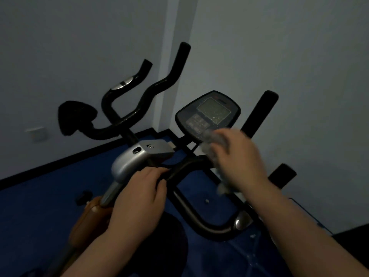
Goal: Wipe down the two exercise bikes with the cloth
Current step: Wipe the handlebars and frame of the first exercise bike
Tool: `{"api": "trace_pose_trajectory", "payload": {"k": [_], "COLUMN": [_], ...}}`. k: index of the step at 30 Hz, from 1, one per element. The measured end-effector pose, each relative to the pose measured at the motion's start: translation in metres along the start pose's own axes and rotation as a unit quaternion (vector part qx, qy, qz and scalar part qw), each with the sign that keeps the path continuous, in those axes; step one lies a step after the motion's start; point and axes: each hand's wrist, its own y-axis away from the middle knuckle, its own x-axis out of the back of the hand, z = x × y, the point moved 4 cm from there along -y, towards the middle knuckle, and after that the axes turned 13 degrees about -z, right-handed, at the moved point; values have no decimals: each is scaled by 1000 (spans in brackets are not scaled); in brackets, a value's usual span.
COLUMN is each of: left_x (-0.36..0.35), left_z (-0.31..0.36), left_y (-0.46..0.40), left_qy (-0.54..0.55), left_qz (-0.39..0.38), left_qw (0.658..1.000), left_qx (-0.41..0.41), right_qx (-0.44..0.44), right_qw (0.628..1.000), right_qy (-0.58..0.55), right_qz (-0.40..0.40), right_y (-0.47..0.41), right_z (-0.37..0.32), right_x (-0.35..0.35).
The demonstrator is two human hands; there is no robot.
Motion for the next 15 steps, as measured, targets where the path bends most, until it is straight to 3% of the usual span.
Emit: {"api": "trace_pose_trajectory", "payload": {"k": [4,6,9,11,15], "left_x": [0,-2,-6,-7,-9], "left_z": [-7,-12,-17,-21,-28], "left_y": [10,17,28,33,37], "left_qy": [49,62,81,107,164], "left_qz": [35,41,60,77,106], "left_qw": [997,996,993,988,975], "left_qx": [44,54,67,79,102], "right_qx": [-53,5,124,154,185], "right_qw": [998,999,986,974,972], "right_qy": [32,33,23,7,35], "right_qz": [23,-5,-113,-166,-139], "right_y": [-1,14,27,15,-15], "right_z": [1,-27,-64,-67,-44], "right_x": [-2,-36,-74,-72,-39]}}
